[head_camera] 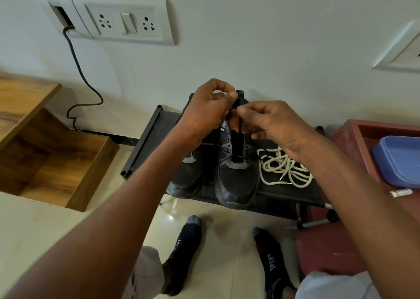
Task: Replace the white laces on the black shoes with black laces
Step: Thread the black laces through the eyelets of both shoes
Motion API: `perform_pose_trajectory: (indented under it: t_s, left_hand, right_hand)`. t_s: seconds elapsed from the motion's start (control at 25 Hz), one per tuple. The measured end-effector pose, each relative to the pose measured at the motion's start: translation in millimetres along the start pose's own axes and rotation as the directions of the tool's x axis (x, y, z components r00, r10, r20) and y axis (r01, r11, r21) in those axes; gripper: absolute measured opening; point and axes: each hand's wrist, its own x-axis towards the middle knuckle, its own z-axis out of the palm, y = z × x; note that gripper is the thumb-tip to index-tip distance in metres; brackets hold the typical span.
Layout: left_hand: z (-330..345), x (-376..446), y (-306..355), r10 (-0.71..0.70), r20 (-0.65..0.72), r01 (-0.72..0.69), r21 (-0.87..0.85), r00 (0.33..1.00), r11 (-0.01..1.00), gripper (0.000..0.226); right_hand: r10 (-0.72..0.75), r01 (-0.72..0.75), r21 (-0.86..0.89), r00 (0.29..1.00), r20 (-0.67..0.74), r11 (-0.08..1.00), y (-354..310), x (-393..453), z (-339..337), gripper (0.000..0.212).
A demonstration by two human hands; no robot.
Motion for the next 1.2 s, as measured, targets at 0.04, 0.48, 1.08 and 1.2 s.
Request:
perform_pose_trajectory:
  t_s: [0.04,0.48,1.08,1.2]
  left_hand:
    - [1,2,0,-0.01,0.003,0.01,-0.003,1.0,1.0,0.011]
    - [0,3,-9,-0.138,-0.007,0.138,0.012,0.99,0.99,0.019]
    - [6,0,-18,-0.15,0.043,0.141,0.158,0.988,0.977,0.008]
    - [2,-1,-20,-0.124,0.108,0.082,0.336,0.986,0.938,0.016]
  right_hand:
    - [0.03,-0.03,0.012,1.0,0.004,0.999,3,2,0,0.022]
    - [-0.1,0.086,-0.173,0.992,-0.075,0.981,10,6,2,0.032]
    - [-0.115,0.043,-0.404,0.981,-0.156,0.914,34,16,4,0.007]
    - [-0.111,0.029,-0.542,0.987,-0.119,0.84,38,16,4,0.011]
